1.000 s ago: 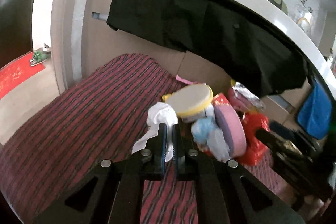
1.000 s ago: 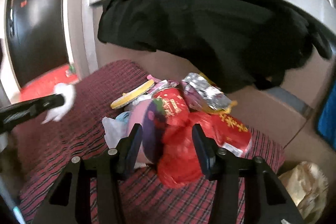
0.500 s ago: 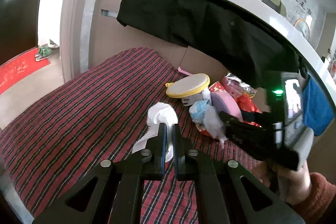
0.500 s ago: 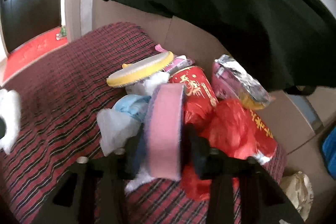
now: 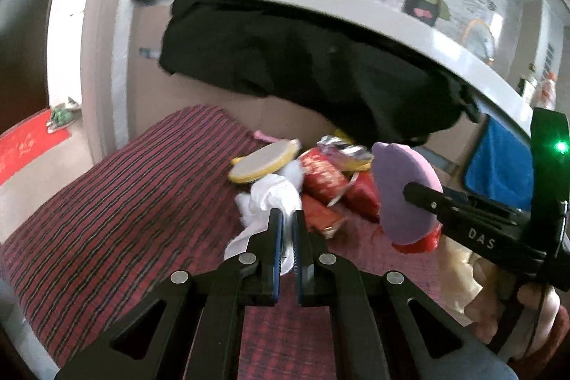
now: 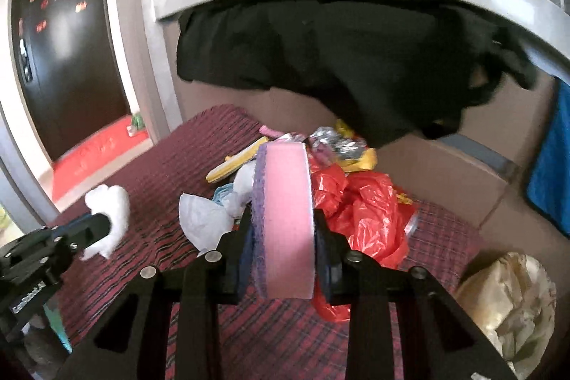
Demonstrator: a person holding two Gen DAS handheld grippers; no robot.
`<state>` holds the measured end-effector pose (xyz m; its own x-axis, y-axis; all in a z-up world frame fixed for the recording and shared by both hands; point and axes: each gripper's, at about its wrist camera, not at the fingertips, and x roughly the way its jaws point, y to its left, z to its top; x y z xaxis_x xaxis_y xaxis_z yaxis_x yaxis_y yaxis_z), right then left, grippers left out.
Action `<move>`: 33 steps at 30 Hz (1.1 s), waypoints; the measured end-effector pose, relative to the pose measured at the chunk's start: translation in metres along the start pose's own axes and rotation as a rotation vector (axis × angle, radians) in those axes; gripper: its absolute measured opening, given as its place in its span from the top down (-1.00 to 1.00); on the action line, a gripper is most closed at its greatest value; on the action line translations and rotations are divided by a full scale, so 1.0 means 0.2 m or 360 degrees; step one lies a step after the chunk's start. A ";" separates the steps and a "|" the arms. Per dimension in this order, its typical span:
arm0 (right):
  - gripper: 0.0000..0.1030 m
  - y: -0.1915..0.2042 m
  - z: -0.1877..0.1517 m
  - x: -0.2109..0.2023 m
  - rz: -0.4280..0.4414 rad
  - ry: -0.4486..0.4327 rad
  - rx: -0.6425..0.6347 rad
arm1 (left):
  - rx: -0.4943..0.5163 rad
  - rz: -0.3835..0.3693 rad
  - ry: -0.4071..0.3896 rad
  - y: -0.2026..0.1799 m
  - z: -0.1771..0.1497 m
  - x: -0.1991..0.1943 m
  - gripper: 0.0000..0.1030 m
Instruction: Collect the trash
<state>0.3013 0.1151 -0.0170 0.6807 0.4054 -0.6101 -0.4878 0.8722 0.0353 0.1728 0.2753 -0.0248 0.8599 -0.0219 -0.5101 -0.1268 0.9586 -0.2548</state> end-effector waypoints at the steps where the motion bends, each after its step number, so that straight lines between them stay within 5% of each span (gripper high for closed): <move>1: 0.47 -0.02 -0.01 -0.03 0.0001 -0.0010 0.0017 | 0.0019 -0.0006 -0.0015 -0.04 0.00 -0.01 0.89; 9: 0.47 -0.30 -0.08 -0.41 -0.0037 -0.0236 0.0099 | 0.0219 -0.0070 -0.0124 -0.51 0.04 -0.06 0.89; 19: 0.47 -0.87 -0.23 -0.75 -0.0160 -0.0362 0.0263 | 0.0429 -0.0270 -0.0157 -1.22 0.04 0.11 0.89; 27: 0.47 -1.30 -0.33 -0.82 -0.0305 -0.0353 0.0408 | 0.0461 -0.0410 -0.0030 -1.50 0.01 0.31 0.89; 33: 0.47 -1.43 -0.41 -0.86 -0.0308 -0.0338 0.0443 | 0.0416 -0.0424 0.0083 -1.50 -0.07 0.43 0.89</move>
<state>0.2779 -0.2265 0.0130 0.8577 0.2484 -0.4503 -0.1927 0.9670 0.1665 0.2783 -0.0191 -0.0045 0.8184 -0.2885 -0.4969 0.2346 0.9572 -0.1693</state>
